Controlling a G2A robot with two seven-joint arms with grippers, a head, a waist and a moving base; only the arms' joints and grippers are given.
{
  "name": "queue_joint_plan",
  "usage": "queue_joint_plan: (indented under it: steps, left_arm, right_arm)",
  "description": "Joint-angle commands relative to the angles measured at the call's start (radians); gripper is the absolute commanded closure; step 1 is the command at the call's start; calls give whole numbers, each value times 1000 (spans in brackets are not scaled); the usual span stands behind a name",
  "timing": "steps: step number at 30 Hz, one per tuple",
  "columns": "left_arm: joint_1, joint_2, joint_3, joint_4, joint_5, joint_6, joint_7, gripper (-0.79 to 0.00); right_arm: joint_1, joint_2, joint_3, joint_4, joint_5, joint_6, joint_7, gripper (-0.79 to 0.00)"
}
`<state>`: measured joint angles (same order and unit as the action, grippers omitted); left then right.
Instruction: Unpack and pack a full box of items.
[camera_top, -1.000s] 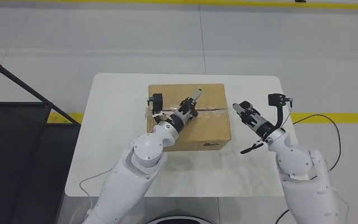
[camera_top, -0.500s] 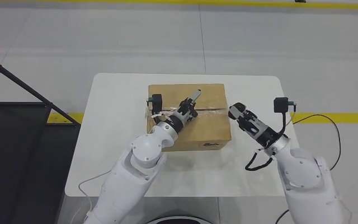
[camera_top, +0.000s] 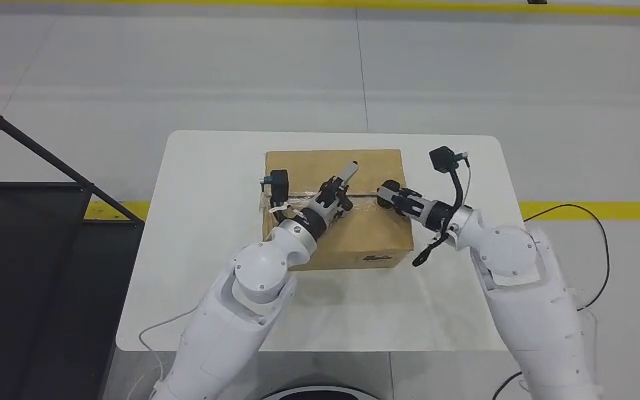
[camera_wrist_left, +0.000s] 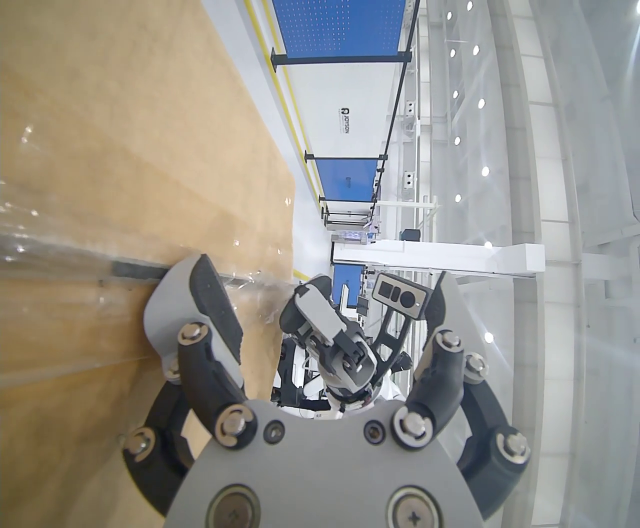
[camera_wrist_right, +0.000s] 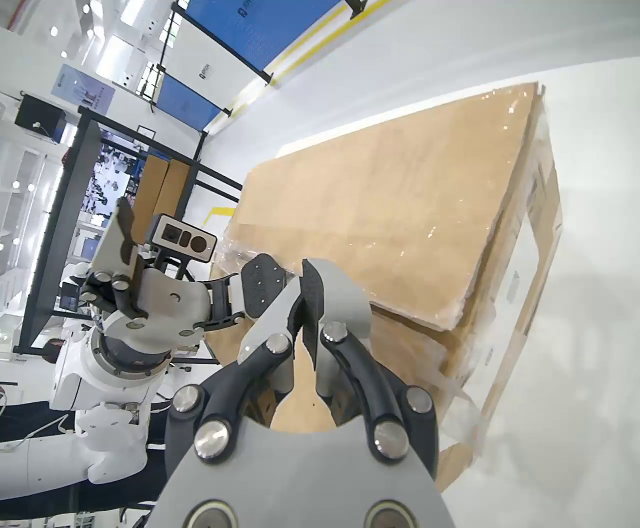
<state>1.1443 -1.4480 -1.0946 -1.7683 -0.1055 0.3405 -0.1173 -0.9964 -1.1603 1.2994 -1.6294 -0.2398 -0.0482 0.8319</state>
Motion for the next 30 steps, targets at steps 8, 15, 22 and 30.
queue_joint_plan:
  steps: [8, 15, 22, 30]
  left_arm:
    - [5, -1, -2, -4, 6, -2, -4, -785]
    - [9, -2, -4, -6, 10, -3, -6, -785]
    - [19, -2, -9, -12, 12, -2, -11, -785]
    - [37, 0, -24, -31, 14, -8, -17, -785]
  right_arm:
    - [32, 4, 9, 48, 28, 77, 34, 0]
    - [11, 14, 57, 44, 56, 85, 42, 0]
    - [-10, 21, 92, 59, 91, 70, 13, 0]
    - [-30, 27, 120, 72, 124, 50, -17, 0]
